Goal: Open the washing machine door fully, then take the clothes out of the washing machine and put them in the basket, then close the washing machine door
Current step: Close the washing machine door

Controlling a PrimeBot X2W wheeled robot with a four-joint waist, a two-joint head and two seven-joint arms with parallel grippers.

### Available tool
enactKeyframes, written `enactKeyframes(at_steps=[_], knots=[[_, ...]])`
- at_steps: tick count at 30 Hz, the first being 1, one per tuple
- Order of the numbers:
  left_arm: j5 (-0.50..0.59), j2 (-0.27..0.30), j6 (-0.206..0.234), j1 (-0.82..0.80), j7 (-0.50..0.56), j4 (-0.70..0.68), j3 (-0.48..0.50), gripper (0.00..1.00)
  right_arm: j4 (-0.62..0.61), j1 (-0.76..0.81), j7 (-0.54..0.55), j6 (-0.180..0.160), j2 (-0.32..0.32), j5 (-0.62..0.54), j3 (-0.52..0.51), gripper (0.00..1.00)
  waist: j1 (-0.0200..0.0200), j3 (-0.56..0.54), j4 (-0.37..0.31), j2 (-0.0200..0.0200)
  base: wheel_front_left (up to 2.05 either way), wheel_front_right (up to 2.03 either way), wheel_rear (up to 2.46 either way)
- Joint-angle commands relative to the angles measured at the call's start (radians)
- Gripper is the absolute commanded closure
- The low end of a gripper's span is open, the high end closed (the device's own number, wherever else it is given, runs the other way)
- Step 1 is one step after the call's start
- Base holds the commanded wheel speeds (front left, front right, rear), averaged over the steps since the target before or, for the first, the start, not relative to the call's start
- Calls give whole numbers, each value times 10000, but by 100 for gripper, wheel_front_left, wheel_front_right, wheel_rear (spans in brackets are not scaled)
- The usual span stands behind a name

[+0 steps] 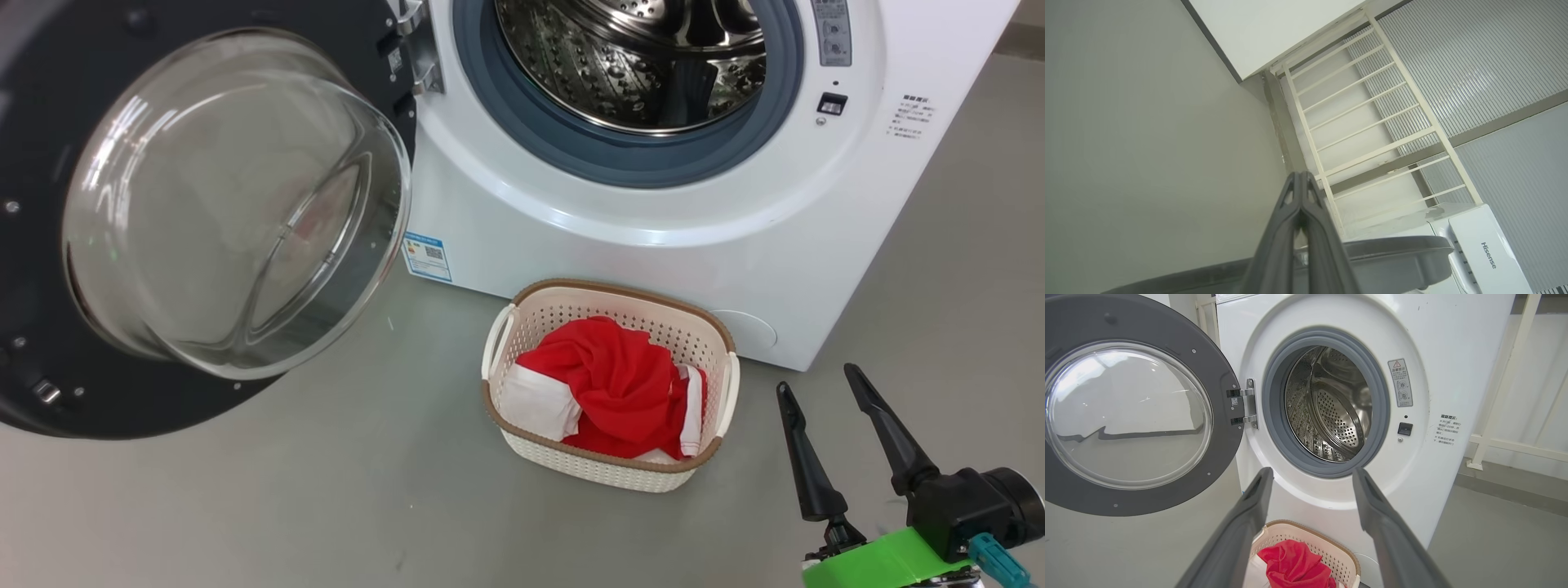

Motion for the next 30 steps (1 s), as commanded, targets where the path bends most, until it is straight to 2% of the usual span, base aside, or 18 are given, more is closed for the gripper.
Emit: enactKeyframes(at_steps=[1, 8, 11, 15, 21, 30], knots=[[-68, 672, 48, -209, 171, -143, -35, 100, -291, -262, 25, 62, -119, -112, 299, 0, 0, 42, -43, 0, 0, 0, 0], [-157, 1143, 236, -429, 1246, 566, -218, 100, -406, -278, 135, 62, -119, -167, 413, 0, 0, 75, -274, 0, 0, 0, 0], [-108, 1352, 234, -431, 1465, 815, -310, 100, -430, -272, 152, 62, -119, -186, 439, 0, 0, 110, -370, 0, 0, 0, 0], [-206, 1357, 129, -410, 1511, 1032, -274, 100, -468, -268, 180, 62, -119, -223, 439, 0, 0, 154, -456, 0, 0, 0, 0], [-303, 1201, -157, -325, 1737, 1421, -368, 100, -470, -326, 180, 62, -119, -220, 503, 0, 0, 152, -526, 0, 0, 0, 0], [-634, 850, -974, 57, 2602, 1431, -507, 100, -513, -242, 144, 62, -119, -137, 413, 0, 0, 184, -456, 0, 0, 0, 0]])
